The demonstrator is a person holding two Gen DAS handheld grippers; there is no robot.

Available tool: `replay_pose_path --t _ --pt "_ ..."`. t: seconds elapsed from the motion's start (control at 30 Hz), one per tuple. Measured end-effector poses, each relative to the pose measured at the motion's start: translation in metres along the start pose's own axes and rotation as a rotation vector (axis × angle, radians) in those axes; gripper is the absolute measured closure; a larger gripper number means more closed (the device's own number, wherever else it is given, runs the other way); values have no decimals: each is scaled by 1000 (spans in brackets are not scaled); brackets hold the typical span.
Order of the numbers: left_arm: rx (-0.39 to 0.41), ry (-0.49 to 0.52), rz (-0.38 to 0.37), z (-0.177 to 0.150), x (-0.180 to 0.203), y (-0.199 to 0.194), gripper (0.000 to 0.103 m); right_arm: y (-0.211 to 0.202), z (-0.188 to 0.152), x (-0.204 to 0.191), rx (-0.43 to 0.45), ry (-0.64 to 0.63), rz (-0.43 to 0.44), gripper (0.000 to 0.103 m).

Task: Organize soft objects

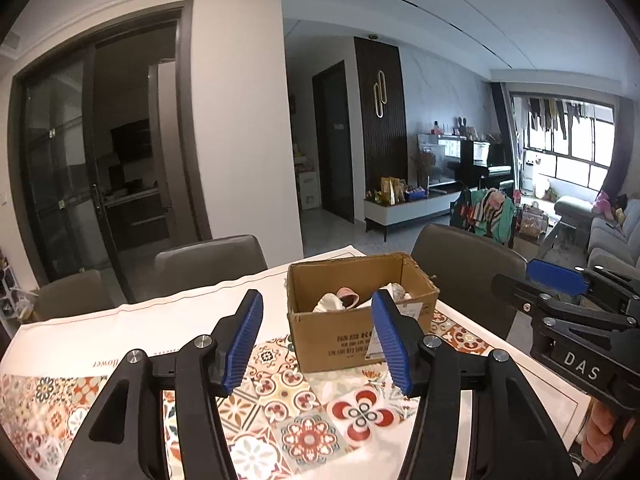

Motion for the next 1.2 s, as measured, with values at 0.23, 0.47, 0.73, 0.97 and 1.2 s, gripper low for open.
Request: replay_pose_path --t 0.23,0.47,0.73,0.97,1.2 --pt "8 -35 10 -17 -2 -42 37 -46 -19 -14 36 -10 -26 48" --pt "24 -31 45 -36 -5 -76 29 -86 -48 -22 51 6 -61 44" --pt "61 -35 76 -49 -3 -107 21 -120 -69 -28 74 9 -93 36" --pt "74 -42 80 -58 -6 -123 12 -138 -76 -31 90 6 -115 34" --pt "74 -43 84 -63 -8 -128 5 -147 -80 -36 107 -8 -127 28"
Point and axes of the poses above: each gripper's, at about its wrist camera, not at the fingertips, and y roughly the way its jaws point, x to its right, z to its top, the point moved 2 cm from there along y, roughly the way its jaws point, and after that the axes turned 13 degrees about z, right-handed, at the moved point
